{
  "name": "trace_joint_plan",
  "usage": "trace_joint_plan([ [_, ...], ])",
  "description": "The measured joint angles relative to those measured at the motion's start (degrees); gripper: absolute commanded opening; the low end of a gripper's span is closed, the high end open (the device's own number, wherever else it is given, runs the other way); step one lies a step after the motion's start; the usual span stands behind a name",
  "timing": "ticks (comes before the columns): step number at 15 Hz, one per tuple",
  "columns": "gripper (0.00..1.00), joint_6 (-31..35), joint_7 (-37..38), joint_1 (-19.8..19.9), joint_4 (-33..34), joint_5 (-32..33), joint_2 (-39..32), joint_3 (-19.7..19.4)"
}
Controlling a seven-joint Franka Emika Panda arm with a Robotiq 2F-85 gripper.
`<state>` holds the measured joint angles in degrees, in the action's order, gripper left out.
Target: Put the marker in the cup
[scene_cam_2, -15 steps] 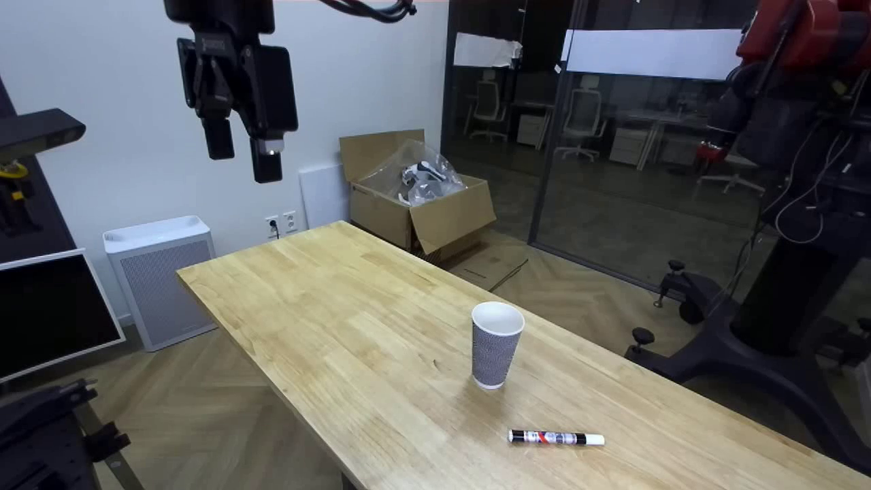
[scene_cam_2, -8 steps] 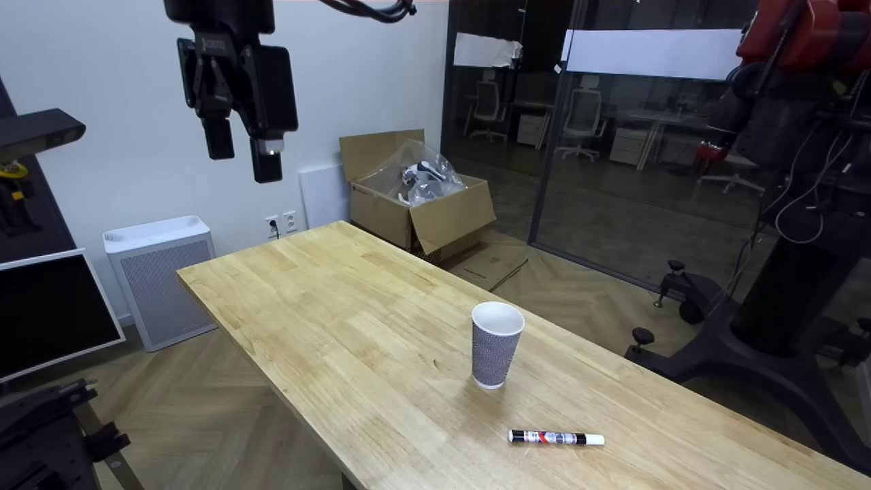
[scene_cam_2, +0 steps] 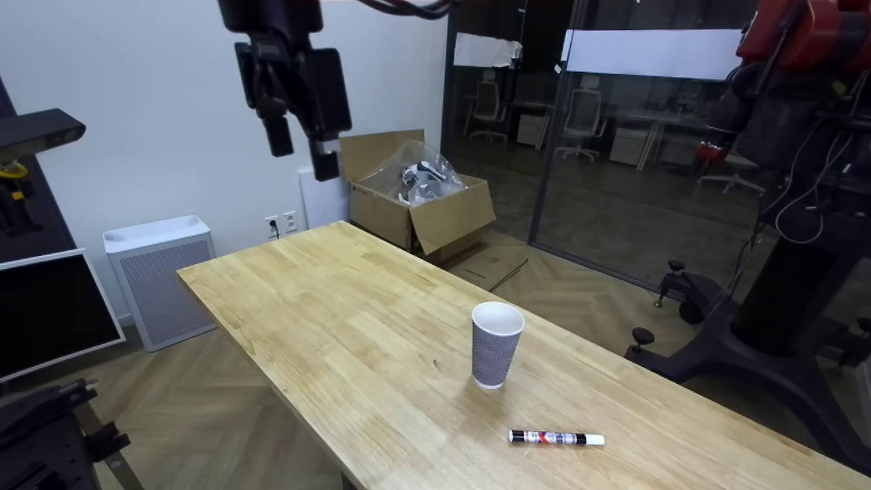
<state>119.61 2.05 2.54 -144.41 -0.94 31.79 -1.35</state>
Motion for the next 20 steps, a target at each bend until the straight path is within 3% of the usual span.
trace_joint_plan([
  [7,1.00,24.5,2.9,10.4,0.3,1.0,-14.5,-5.3],
  [15,1.00,25.4,5.5,11.0,1.3,1.0,-17.7,-5.5],
  [20,1.00,25.5,12.1,12.6,7.0,0.9,-26.5,-7.4],
])
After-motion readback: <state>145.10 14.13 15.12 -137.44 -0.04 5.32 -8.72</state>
